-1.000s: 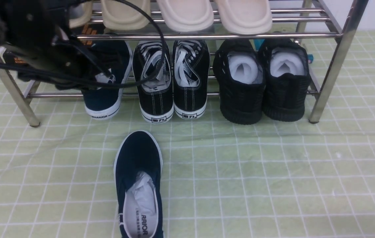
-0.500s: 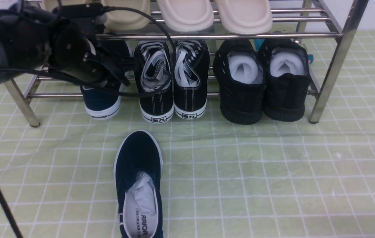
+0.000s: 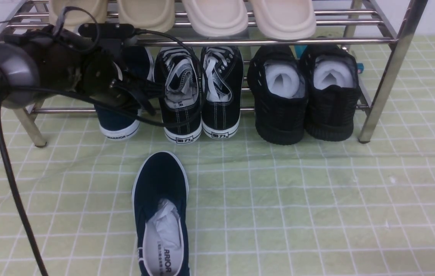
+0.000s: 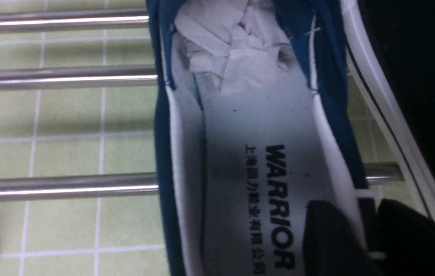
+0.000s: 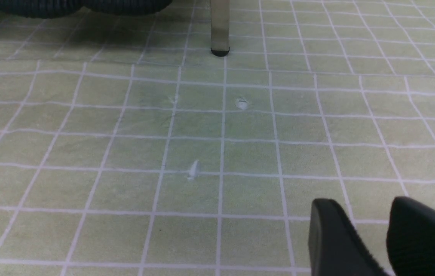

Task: Take the shoes off the shelf with your hand from the green coffee tablecloth.
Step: 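Set the held shoe down on the floor in front of the rack with the left gripper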

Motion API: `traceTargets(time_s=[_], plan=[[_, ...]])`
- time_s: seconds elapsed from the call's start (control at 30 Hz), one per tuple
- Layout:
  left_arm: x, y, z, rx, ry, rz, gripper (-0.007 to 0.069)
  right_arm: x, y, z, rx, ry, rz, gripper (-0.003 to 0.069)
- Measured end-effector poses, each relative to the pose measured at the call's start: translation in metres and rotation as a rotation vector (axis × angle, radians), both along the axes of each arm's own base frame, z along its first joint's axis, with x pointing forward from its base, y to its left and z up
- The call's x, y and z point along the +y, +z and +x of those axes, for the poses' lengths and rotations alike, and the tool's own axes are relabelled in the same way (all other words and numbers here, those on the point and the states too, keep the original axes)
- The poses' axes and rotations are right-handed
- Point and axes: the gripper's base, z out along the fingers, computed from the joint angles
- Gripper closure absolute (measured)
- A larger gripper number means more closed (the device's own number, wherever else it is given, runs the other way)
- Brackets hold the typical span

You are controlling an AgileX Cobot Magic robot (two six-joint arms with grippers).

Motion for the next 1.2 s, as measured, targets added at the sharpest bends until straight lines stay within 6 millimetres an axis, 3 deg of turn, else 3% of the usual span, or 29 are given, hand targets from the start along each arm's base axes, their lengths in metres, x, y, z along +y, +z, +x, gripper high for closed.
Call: traceTargets(time_s=[0.1,0.23,0.33,0.53,0.67,0.83,0.97,1.13,1.2], plan=[[0.001,-0.001,-0.001,0.019,0.032,-0.021,0.0559,0.000,0.000,0.000,0.000,0.000,0.000,0.0420],[0.004,0.006,-0.006,0.050,0.087,-0.049,0.0577,0.000,0.000,0.000,0.000,0.000,0.000,0.0420],[0.010,0.034,-0.024,0.134,0.172,-0.078,0.0577,0.000,0.000,0.000,0.000,0.000,0.000,0.0420],[0.023,0.113,-0.068,0.166,0.245,-0.152,0.0577,0.000,0.000,0.000,0.000,0.000,0.000,0.0420],[0.033,0.147,-0.101,0.171,0.227,-0.127,0.0577,0.000,0.000,0.000,0.000,0.000,0.000,0.0420],[0.040,0.161,-0.127,0.223,0.189,-0.102,0.0577,0.000,0.000,0.000,0.000,0.000,0.000,0.0420],[0.037,0.165,-0.136,0.249,0.137,-0.122,0.0577,0.000,0.000,0.000,0.000,0.000,0.000,0.0420],[0.022,0.167,-0.144,0.278,-0.023,-0.177,0.0577,0.000,0.000,0.000,0.000,0.000,0.000,0.0420],[0.005,0.167,-0.151,0.286,-0.108,-0.170,0.0577,0.000,0.000,0.000,0.000,0.000,0.000,0.0420]])
